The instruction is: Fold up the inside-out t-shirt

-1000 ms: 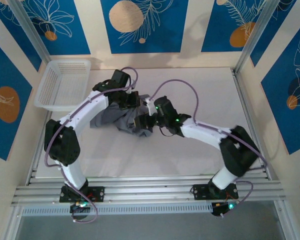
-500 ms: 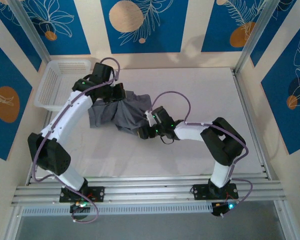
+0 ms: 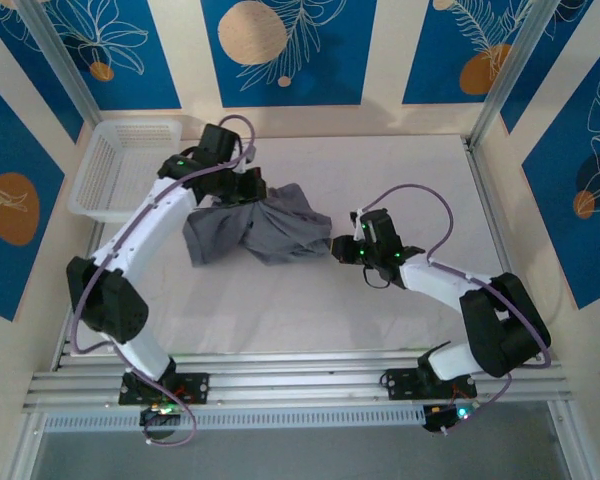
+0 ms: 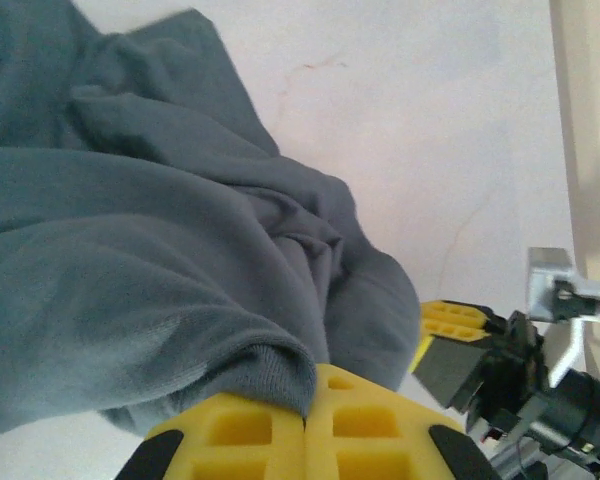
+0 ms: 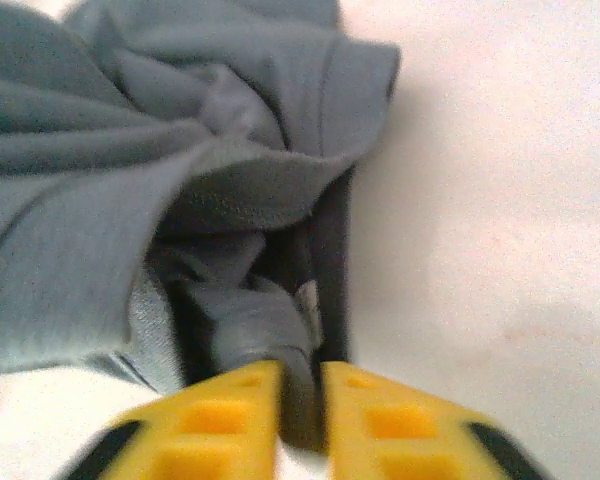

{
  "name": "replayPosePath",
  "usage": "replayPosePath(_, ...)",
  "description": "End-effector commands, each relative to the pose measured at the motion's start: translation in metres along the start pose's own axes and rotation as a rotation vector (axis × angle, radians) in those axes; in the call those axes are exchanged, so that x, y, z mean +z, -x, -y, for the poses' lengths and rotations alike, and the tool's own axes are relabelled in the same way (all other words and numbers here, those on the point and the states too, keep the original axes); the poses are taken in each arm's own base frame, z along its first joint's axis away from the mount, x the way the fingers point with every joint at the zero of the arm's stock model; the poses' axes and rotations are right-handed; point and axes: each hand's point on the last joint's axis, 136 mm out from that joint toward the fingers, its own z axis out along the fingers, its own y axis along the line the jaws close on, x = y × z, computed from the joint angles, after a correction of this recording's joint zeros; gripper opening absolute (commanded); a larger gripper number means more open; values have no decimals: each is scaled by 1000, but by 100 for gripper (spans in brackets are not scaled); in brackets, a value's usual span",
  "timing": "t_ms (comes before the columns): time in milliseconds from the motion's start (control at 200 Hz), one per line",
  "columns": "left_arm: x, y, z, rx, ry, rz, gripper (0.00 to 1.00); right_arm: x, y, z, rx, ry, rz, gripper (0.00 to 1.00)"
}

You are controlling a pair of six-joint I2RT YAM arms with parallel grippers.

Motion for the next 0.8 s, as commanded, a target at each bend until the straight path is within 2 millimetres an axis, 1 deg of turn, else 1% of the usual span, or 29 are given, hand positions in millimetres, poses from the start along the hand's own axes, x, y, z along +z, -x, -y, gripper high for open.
replayPosePath(0,19,-8,8,-7,-14,-50,0,-14,-8,-6,-3,7,-46,42)
replayPosePath(65,24,-8,10,-15,-23,-54,0,-28,7,-31,-133,49,50,52)
replayPosePath(125,24,-7,13,-8,-24,-48,0,-38,19,-61,-301,98,159,59)
replayPosePath(195,23,-5,16,-4,-27,-42,0,-40,25,-94,-487,153,239,64)
replayPosePath(260,21,-5,19,-2,-31,-39,0,-30,30,-118,-611,185,263,67)
replayPosePath(325,20,-5,18,0,-26,-38,0,-17,39,-133,-684,170,280,68)
replayPosePath(370,19,-6,17,-1,-19,-39,0,-6,48,-138,-703,148,291,69)
replayPosePath(400,18,-7,16,-1,-14,-40,0,3,52,-136,-705,127,293,69)
replayPosePath(455,16,-8,15,-1,-7,-38,0,21,54,-134,-708,122,272,68)
replayPosePath(480,15,-8,15,0,-7,-39,0,29,52,-133,-711,124,254,65)
replayPosePath(500,15,-9,15,3,-6,-39,0,33,51,-132,-709,123,240,59)
replayPosePath(540,14,-9,14,6,0,-39,0,39,50,-129,-690,121,215,38)
replayPosePath(580,12,-8,11,10,14,-35,0,36,51,-130,-660,141,200,18)
replayPosePath(585,12,-8,11,12,16,-35,0,35,48,-131,-654,153,193,13)
replayPosePath(590,12,-8,11,12,18,-36,0,35,48,-131,-654,153,193,13)
replayPosePath(620,12,-8,7,18,32,-33,0,29,48,-135,-634,199,185,0)
replayPosePath(645,13,-7,4,22,46,-30,0,22,45,-139,-617,242,173,0)
replayPosePath(685,16,-3,-3,29,67,-24,3,7,39,-149,-585,337,136,0)
replayPosePath(745,25,3,-21,41,129,-22,6,-18,28,-164,-521,503,51,0)
replayPosePath(795,32,7,-36,62,190,-34,6,-37,25,-170,-439,605,-1,0)
